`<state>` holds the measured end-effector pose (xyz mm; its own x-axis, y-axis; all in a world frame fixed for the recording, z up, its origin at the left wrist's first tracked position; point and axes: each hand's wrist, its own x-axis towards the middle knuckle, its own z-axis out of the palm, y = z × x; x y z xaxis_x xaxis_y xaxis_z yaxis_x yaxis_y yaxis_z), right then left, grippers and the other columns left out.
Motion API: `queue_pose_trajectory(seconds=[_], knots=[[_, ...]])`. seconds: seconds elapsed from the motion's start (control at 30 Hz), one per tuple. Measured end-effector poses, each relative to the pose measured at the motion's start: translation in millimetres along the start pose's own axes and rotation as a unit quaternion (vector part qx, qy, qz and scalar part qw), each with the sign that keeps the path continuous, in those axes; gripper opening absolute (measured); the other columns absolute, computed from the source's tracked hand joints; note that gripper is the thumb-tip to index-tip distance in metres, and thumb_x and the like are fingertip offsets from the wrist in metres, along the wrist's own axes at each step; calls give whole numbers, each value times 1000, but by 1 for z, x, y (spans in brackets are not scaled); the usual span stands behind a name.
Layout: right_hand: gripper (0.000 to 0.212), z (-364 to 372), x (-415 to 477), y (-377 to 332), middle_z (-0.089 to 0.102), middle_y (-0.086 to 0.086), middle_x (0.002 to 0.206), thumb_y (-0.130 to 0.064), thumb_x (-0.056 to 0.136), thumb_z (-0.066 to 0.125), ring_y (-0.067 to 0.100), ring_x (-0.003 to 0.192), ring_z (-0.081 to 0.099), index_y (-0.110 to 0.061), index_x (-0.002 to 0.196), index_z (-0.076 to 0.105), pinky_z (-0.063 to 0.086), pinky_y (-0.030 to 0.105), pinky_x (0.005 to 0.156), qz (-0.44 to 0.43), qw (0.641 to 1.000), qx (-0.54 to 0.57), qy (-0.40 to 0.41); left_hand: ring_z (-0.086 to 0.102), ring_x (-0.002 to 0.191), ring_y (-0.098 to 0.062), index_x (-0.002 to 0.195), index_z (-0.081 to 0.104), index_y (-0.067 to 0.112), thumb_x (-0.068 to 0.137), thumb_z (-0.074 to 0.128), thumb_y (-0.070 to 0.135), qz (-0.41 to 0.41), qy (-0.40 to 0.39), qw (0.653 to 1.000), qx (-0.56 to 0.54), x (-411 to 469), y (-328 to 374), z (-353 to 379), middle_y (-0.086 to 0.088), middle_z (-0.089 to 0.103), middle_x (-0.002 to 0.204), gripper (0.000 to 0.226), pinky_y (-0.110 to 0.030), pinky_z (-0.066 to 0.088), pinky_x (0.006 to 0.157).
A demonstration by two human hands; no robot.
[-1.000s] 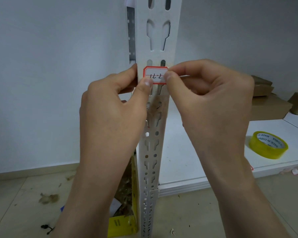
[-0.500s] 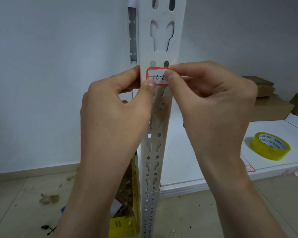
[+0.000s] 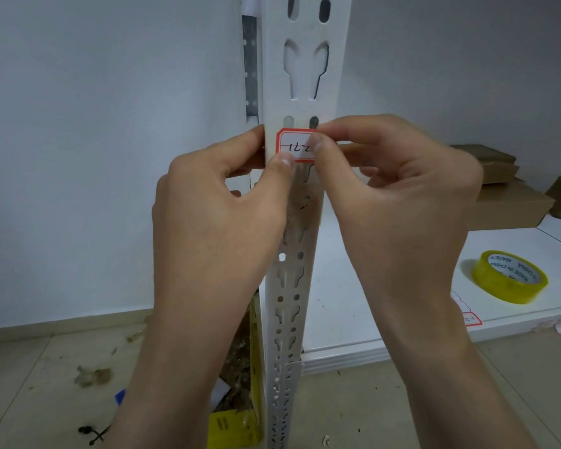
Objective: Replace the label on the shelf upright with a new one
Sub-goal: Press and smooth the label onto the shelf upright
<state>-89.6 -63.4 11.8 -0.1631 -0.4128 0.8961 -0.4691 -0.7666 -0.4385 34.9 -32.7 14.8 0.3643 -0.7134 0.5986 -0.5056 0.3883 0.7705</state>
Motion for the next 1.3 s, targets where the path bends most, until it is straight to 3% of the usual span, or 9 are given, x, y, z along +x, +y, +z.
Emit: queue_pose_trajectory(seconds=[0.37, 0.7, 0.8, 1.03, 1.13, 1.3], knots=[[5, 0, 1, -3, 73, -17, 83, -26, 94, 73, -3, 78, 73, -22, 93, 76, 52, 12, 66, 11, 1000, -23, -2, 62, 102, 13, 120, 69, 44, 93, 65, 42, 0, -9, 1000, 2, 0, 0, -1, 40, 60, 92, 28, -8, 43, 83], [8, -4, 3, -9, 73, -17, 85, -34, 92, 72, 1, 79, 72, -27, 92, 73, 57, 18, 67, 25, 998, -39, -32, 65, 105, 8, 124, 69, 40, 92, 65, 43, -6, -4, 1000, -9, 1, -1, -1, 29, 70, 108, 33, -17, 51, 90], [8, -2, 3, -7, 75, -15, 89, -30, 95, 72, 1, 81, 73, -23, 97, 75, 53, 11, 66, 12, 999, -43, -23, 64, 104, 10, 122, 70, 40, 91, 66, 43, -12, -3, 1000, -13, 1, -1, -1, 30, 70, 106, 32, -10, 47, 86], [9, -1, -1, -3, 75, -13, 86, -29, 92, 73, 3, 80, 70, -22, 92, 78, 49, 13, 66, -1, 999, -46, -23, 66, 106, 7, 123, 70, 40, 91, 66, 43, -8, -2, 1000, -14, 1, 0, -1, 27, 72, 109, 32, -22, 54, 92], [7, -2, 0, -2, 75, -14, 86, -25, 94, 74, 0, 80, 72, -20, 96, 77, 40, 4, 63, 2, 1000, -24, -17, 66, 104, 8, 121, 71, 40, 91, 67, 41, -11, 0, 1000, -19, 1, 0, -1, 28, 72, 108, 31, -19, 52, 92], [12, -1, -3, 2, 78, -7, 92, -23, 93, 76, -4, 77, 68, -15, 101, 80, 41, 1, 68, -23, 1000, -18, -7, 65, 103, 11, 121, 71, 40, 91, 66, 40, -8, -1, 1000, -17, 1, -1, -1, 29, 72, 106, 30, -15, 51, 89]])
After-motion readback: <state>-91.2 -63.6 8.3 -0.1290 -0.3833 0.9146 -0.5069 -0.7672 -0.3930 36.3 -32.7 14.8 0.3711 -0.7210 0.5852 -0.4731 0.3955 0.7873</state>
